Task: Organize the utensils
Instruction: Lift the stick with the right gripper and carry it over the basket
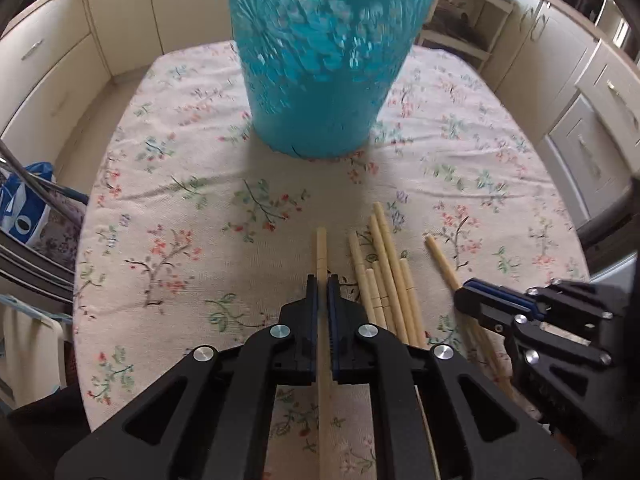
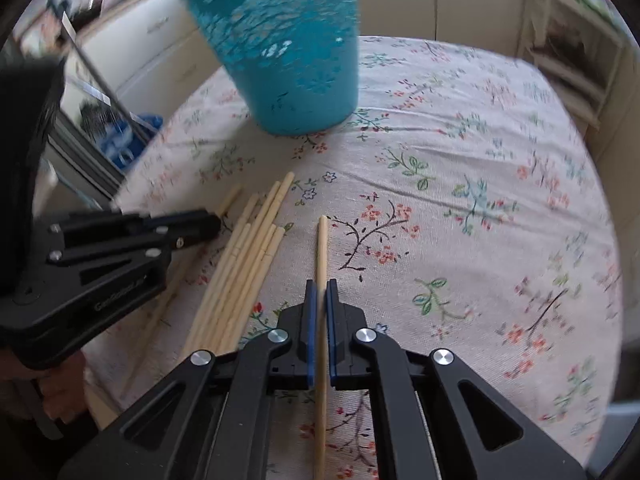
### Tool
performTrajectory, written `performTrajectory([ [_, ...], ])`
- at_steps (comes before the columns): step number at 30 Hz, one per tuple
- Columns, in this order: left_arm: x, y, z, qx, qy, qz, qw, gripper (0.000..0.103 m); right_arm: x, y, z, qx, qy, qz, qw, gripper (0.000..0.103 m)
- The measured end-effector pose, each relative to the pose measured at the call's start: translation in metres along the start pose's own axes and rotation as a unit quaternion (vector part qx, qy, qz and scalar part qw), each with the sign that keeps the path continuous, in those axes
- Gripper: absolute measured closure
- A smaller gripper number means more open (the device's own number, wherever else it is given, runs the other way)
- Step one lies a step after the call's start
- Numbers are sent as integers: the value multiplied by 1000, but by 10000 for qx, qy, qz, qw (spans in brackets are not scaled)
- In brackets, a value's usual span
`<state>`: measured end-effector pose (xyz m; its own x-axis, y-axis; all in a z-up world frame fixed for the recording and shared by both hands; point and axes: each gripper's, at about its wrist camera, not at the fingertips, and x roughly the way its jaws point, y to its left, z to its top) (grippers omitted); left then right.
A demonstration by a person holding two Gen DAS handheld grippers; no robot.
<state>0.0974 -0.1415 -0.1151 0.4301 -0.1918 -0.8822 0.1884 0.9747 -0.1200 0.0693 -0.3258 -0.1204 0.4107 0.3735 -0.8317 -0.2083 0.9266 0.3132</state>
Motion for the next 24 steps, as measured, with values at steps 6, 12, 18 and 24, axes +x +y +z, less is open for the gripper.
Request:
performTrajectory([
  [6, -92, 15, 18, -291, -1173, -448, 9917, 99, -18, -16, 4, 613, -539, 299, 9962, 98],
  [12, -163, 25, 75, -447, -2406, -685, 9672, 99, -29, -19, 8, 842, -945, 521, 9906, 98],
  [18, -188, 12, 129, -488, -3189, -710, 9439, 99, -35, -24, 12, 1001, -1259, 660, 9848, 98],
  [24, -167, -1, 180, -665, -3694, -422, 9259, 99, -36, -24, 12, 978, -1371, 674, 9834, 98],
])
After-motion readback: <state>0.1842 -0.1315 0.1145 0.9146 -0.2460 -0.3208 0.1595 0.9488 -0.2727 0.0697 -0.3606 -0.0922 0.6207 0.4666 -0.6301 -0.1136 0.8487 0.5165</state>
